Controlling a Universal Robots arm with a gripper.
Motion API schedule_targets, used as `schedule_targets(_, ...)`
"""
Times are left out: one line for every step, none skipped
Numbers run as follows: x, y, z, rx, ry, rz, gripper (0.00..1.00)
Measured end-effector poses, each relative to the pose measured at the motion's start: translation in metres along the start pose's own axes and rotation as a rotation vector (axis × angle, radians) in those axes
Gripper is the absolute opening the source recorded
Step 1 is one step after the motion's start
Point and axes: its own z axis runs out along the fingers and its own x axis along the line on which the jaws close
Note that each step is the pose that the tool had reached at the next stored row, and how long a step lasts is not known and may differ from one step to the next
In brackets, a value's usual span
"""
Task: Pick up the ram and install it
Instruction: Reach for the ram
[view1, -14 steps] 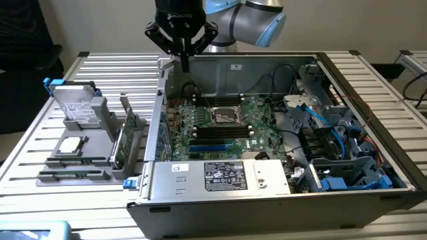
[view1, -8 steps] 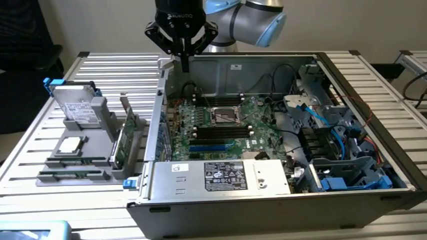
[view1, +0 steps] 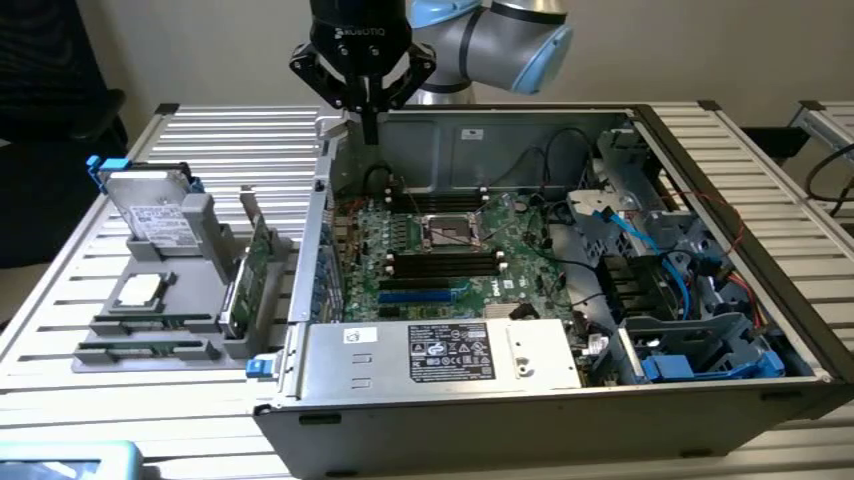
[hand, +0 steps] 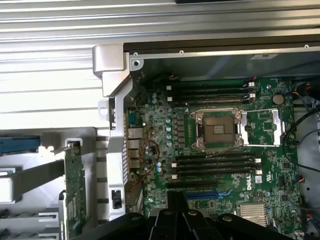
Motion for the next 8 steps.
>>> schedule_targets(0.000, -0.0009, 0.0000, 0.0001, 0.0001, 0.000, 0.11)
schedule_targets(0.000, -0.0023, 0.0002, 0.0001, 0.0000, 0.000, 0.11)
schedule_targets(0.000, -0.0044, 0.0005, -0.0002, -0.0001, 0.001, 0.11)
schedule_targets(0.000, -0.0068, 0.0007, -0.0001, -0.0001, 0.001, 0.11)
schedule_targets(-0.001, -0.0092, 0.0010, -0.0001, -0.0001, 0.002, 0.11)
schedule_targets(-0.001, -0.0113, 0.0011, -0.0001, -0.0002, 0.002, 0.11)
schedule_targets(-0.001, -0.0130, 0.0013, -0.0001, -0.0002, 0.003, 0.11)
schedule_targets(0.000, -0.0139, 0.0015, -0.0001, -0.0002, 0.004, 0.11)
